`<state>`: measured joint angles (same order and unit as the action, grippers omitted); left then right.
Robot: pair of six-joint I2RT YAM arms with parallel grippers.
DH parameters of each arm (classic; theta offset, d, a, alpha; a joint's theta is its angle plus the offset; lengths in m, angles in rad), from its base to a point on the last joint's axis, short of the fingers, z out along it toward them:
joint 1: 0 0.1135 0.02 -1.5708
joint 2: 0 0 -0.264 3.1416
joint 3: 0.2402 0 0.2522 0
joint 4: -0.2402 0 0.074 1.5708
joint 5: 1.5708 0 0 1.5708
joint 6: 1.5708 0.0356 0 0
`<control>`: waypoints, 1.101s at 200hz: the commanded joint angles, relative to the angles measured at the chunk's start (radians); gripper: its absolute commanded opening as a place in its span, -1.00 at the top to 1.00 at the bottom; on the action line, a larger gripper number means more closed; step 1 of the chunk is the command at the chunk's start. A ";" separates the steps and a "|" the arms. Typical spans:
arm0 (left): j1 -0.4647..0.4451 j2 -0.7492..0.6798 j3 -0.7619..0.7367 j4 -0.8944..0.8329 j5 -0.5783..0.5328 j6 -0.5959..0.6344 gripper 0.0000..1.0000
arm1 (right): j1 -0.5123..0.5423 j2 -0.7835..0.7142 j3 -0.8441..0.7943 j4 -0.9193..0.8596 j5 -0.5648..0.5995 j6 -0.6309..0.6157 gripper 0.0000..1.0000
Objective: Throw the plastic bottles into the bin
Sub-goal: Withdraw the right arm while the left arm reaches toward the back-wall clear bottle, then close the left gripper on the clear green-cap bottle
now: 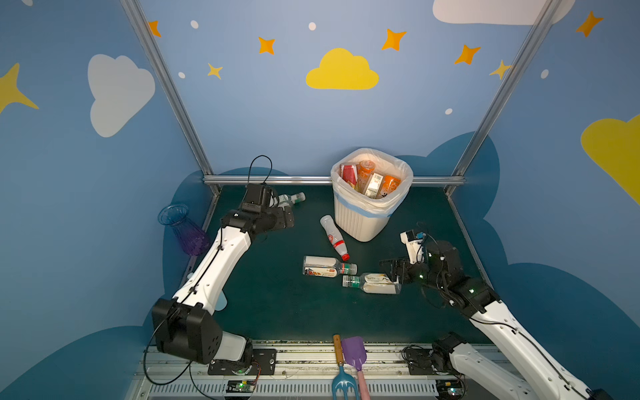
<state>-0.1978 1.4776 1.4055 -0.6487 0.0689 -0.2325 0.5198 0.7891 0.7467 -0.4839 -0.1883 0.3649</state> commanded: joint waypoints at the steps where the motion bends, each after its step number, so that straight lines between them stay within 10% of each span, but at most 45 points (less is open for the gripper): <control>1: 0.038 0.121 0.111 0.057 -0.064 0.140 -0.99 | 0.018 -0.033 -0.008 -0.007 0.025 0.034 -0.56; 97: 0.170 0.771 0.686 0.117 0.045 0.274 -0.99 | 0.034 -0.003 -0.016 0.018 0.023 0.027 -0.57; 159: 0.193 1.260 1.361 -0.100 0.135 0.210 -0.99 | 0.033 0.083 0.009 -0.002 0.038 -0.005 -0.58; 220: 0.171 1.270 1.259 -0.078 0.207 0.246 -0.99 | 0.029 0.151 0.020 0.010 0.035 -0.027 -0.59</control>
<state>-0.0097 2.7514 2.6614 -0.6708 0.2287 -0.0147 0.5476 0.9279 0.7330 -0.4824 -0.1577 0.3584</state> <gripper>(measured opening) 0.996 0.793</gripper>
